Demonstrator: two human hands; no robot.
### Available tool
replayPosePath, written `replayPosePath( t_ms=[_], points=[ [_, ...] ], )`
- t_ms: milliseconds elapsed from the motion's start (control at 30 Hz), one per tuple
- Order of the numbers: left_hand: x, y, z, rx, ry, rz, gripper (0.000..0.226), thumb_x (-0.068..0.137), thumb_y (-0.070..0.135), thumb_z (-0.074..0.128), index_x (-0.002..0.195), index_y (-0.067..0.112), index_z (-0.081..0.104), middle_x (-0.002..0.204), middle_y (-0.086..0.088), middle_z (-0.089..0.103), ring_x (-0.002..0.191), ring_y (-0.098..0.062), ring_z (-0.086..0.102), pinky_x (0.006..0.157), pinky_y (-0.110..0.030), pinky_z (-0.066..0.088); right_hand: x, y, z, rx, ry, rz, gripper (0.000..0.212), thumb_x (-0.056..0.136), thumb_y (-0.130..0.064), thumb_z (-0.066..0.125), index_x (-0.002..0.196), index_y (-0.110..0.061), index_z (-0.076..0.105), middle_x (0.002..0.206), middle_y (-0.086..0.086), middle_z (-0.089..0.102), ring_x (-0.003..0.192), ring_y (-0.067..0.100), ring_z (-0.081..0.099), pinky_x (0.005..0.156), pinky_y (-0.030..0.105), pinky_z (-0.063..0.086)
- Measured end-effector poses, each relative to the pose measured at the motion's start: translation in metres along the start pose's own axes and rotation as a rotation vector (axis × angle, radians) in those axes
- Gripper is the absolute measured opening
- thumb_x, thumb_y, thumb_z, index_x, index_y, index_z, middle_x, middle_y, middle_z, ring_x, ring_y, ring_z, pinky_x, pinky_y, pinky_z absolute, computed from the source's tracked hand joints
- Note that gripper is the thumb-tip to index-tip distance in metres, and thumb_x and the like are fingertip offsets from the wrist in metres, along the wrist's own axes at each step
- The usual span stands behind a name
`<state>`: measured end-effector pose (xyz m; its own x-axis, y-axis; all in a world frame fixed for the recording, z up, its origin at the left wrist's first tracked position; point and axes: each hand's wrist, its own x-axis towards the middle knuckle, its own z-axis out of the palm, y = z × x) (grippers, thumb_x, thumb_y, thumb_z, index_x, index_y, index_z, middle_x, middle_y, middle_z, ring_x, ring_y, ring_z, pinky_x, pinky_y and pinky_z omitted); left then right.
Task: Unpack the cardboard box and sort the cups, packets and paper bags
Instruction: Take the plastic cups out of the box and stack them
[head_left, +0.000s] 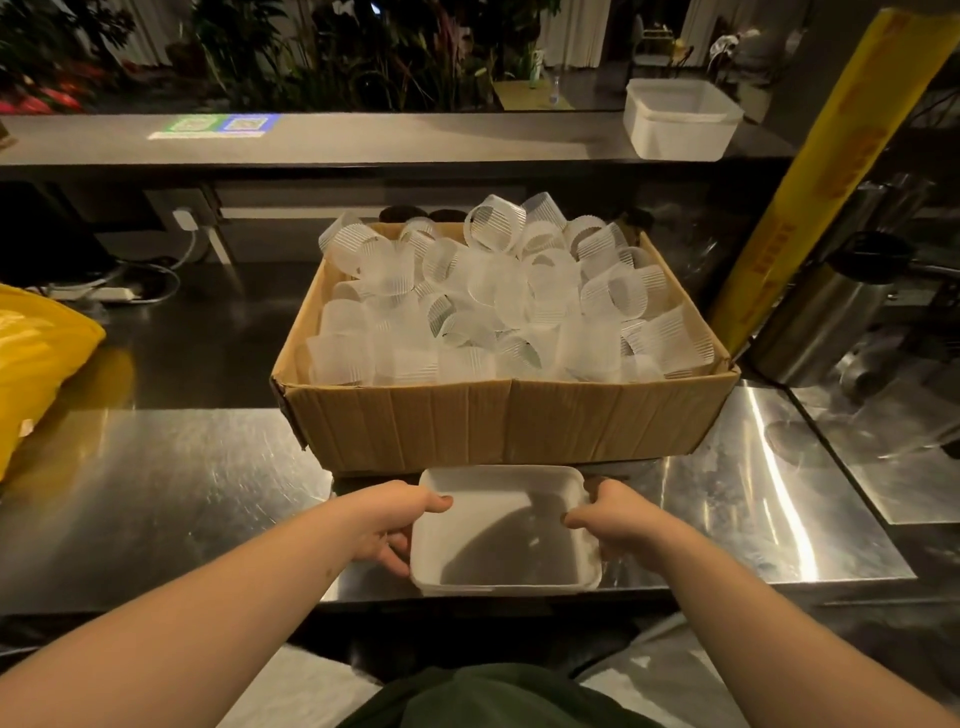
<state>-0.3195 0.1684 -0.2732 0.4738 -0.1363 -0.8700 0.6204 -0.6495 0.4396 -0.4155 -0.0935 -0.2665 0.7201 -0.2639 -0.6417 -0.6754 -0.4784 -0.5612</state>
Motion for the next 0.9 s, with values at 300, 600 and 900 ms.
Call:
replayPosePath(
  t_ms=[300, 600, 900],
  points=[
    [-0.08, 0.051, -0.022, 0.497, 0.099, 0.459, 0.039, 0.096, 0.05, 0.063, 0.125, 0.024, 0.061, 0.105, 0.002, 0.065, 0.09, -0.018, 0.068, 0.069, -0.026, 0.058, -0.045, -0.067, -0.059, -0.2, 0.103, -0.308, 0.046, 0.094, -0.035, 0.071, 0.135, -0.019, 0.059, 0.128, 0.001, 0.066, 0.105, 0.013, 0.066, 0.089, 0.031, 0.058],
    [-0.085, 0.138, -0.031, 0.318, 0.445, 0.944, 0.015, 0.098, 0.015, 0.063, 0.107, 0.027, 0.066, 0.103, 0.006, 0.063, 0.098, -0.014, 0.062, 0.077, -0.025, 0.054, -0.004, -0.144, -0.082, -0.237, 0.587, -0.558, 0.027, 0.094, -0.023, 0.07, 0.12, -0.02, 0.066, 0.107, -0.004, 0.065, 0.094, 0.013, 0.064, 0.084, 0.033, 0.06],
    [-0.041, 0.136, -0.005, 0.055, 0.448, 1.034, 0.028, 0.094, 0.008, 0.06, 0.111, 0.03, 0.062, 0.11, 0.009, 0.063, 0.091, -0.009, 0.062, 0.073, -0.02, 0.051, 0.022, -0.14, -0.057, -0.42, 0.768, -0.547, 0.023, 0.096, -0.018, 0.061, 0.118, -0.022, 0.068, 0.102, 0.001, 0.072, 0.093, 0.023, 0.066, 0.082, 0.044, 0.059]
  ],
)
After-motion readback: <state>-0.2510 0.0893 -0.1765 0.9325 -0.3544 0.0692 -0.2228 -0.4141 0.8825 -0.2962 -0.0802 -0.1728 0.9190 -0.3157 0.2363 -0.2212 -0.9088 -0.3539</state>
